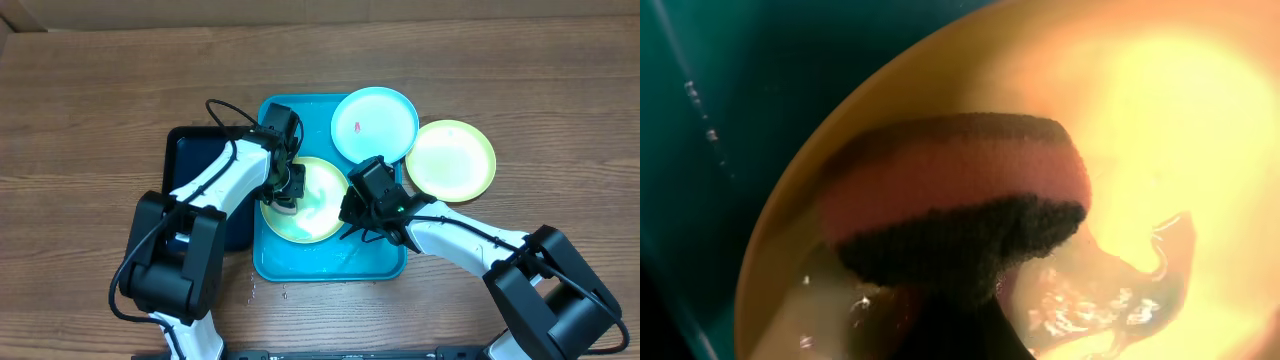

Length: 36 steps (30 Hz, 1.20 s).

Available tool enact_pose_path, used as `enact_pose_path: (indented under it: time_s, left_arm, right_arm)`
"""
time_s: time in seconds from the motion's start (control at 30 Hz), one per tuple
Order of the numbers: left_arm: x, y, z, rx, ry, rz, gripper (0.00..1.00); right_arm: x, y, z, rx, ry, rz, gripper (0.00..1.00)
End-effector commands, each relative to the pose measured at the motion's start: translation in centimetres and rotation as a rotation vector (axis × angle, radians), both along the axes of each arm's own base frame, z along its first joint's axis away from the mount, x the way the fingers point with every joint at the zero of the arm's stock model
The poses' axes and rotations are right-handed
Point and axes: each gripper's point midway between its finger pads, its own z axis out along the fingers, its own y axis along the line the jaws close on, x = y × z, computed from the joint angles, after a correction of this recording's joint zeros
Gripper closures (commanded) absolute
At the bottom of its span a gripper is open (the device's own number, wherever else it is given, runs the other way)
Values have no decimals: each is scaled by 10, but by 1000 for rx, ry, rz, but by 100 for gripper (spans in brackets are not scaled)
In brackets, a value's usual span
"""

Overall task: Clean dirty plates on tray and stack at the side
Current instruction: 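Scrub the stained yellow plate with the sponge in left gripper, then carry the sponge left into the black tray and release it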

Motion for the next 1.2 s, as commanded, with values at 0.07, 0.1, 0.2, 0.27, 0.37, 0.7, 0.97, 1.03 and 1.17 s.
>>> enact_pose_path:
  time_s: [0.07, 0.1, 0.2, 0.27, 0.37, 0.7, 0.97, 1.03, 1.17]
  left_arm:
    - [-42, -62, -13, -352, 193, -156, 96]
    - [-40, -69, -5, -395, 188, -162, 96]
    - [-25, -80, 24, -479, 133, -170, 96]
    - [-12, -80, 50, -504, 73, -171, 96]
    - [7, -68, 92, -506, -37, -157, 96]
    - [33, 53, 157, -160, -289, 67, 96]
    - [26, 142, 122, 202, -238, 227, 96]
    - [24, 147, 110, 230, -211, 230, 96]
    - [20, 156, 84, 280, -163, 283, 96]
  right_arm:
    - [4, 4, 2, 7, -12, 4, 96]
    - [4, 4, 2, 7, -12, 4, 96]
    - [4, 4, 2, 6, -11, 4, 96]
    - [4, 4, 2, 6, -11, 4, 96]
    - [4, 4, 2, 6, -11, 4, 96]
    - [4, 4, 2, 6, -11, 4, 96]
    - [4, 4, 2, 6, -11, 4, 96]
    - [4, 4, 2, 6, -11, 4, 96]
    - [4, 4, 2, 6, -11, 4, 96]
